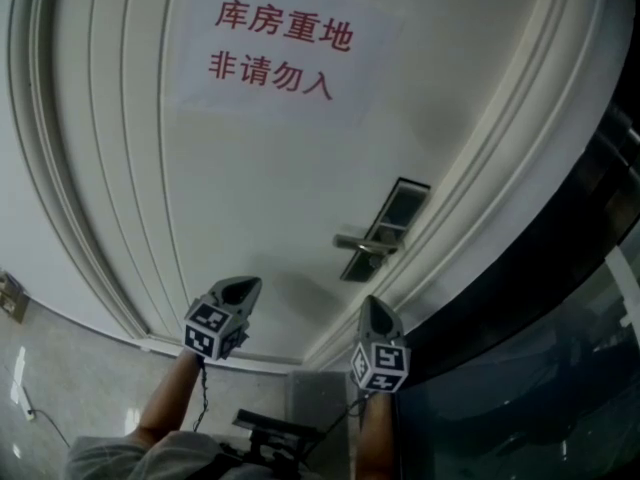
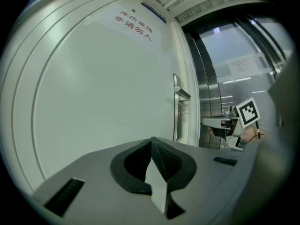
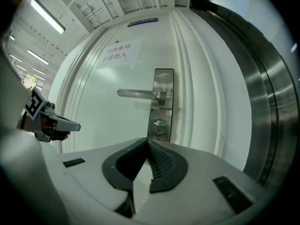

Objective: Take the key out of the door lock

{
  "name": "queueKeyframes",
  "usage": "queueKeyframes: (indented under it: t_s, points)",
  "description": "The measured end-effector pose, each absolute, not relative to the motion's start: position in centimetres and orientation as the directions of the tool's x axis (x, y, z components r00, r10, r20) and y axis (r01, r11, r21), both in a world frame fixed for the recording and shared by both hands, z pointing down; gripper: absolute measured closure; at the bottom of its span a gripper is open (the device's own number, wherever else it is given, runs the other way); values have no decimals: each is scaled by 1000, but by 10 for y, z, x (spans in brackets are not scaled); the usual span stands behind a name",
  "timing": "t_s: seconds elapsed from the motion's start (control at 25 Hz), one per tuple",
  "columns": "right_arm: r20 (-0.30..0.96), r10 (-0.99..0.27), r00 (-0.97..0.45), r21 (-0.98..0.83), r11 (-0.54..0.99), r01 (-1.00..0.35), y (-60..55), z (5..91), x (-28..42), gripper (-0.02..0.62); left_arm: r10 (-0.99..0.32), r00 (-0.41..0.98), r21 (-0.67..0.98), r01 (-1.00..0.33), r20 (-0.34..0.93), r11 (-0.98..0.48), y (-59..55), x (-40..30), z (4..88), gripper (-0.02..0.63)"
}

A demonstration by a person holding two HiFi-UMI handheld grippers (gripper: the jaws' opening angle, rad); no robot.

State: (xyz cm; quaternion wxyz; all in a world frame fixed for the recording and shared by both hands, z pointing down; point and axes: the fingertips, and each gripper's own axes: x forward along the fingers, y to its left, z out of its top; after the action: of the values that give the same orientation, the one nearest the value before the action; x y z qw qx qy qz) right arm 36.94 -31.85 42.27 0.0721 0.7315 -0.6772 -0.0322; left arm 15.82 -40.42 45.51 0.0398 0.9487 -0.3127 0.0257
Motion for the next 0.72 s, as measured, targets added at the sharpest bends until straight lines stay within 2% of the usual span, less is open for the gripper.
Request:
queueKeyframes:
  t_s: [0.4, 0.48, 0.6, 0.72]
  points:
    - [61, -997, 48, 265, -30, -964, -341, 408, 377, 578, -624, 778, 76, -628, 77, -774, -414, 156, 459, 614]
    - [71, -997, 41, 287, -19, -958, -345, 408, 378, 543, -627, 775, 77, -632, 76, -771, -415, 156, 459, 614]
    - [83, -996, 40, 319, -12, -948, -349, 408, 381, 535, -632, 771, 76, -636, 74, -768, -417, 157, 459, 614]
    - [93, -995, 30, 335, 2, -942, -354, 406, 383, 500, -636, 768, 75, -640, 72, -765, -417, 157, 458, 614]
